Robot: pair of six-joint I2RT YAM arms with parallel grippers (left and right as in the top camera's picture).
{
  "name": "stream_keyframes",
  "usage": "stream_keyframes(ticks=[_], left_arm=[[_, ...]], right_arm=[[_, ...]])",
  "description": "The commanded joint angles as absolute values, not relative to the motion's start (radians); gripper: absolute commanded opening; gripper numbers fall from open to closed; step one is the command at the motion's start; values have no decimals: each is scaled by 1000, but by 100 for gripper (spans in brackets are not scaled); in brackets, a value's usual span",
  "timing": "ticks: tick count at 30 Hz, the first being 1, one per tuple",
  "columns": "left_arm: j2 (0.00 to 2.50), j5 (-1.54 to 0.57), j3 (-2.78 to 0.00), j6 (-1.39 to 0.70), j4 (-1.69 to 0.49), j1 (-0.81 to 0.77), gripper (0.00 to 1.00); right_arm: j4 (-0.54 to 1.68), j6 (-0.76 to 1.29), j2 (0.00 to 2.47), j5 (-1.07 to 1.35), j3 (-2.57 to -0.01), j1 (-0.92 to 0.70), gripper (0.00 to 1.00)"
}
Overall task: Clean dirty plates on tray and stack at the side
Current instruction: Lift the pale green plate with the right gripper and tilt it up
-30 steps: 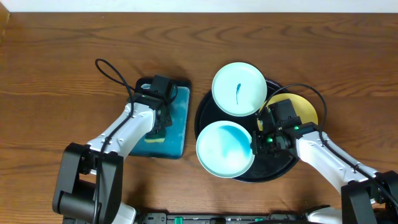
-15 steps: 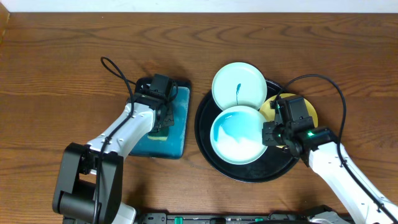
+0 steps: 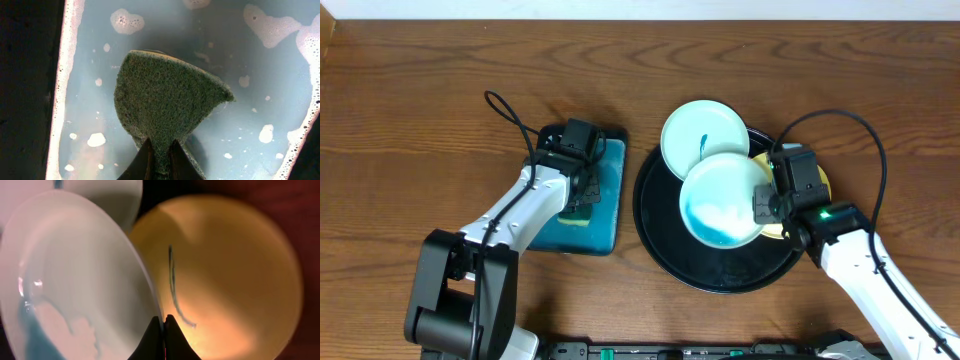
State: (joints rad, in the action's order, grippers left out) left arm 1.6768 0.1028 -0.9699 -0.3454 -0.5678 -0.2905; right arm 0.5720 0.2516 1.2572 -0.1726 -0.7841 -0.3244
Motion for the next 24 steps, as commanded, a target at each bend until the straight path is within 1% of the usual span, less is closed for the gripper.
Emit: stream_keyframes(ticks=[1, 5, 6, 10, 21, 24], left_arm=[[1680, 93, -953, -333, -565, -287, 8], [1680, 93, -953, -332, -565, -287, 8], [1680, 87, -953, -320, -564, -287, 8], [1680, 81, -953, -307, -564, -287, 8], [1680, 81, -953, -307, -564, -287, 8], [1680, 81, -953, -307, -564, -287, 8]], right_arm=[[574, 177, 1240, -271, -851, -371, 1], [579, 104, 1240, -407, -877, -452, 1], [576, 78, 1240, -489, -877, -499, 1], [566, 47, 1240, -650, -877, -604, 1], [503, -142, 1240, -947, -877, -874, 1], [500, -167, 1240, -1008, -877, -916, 1]])
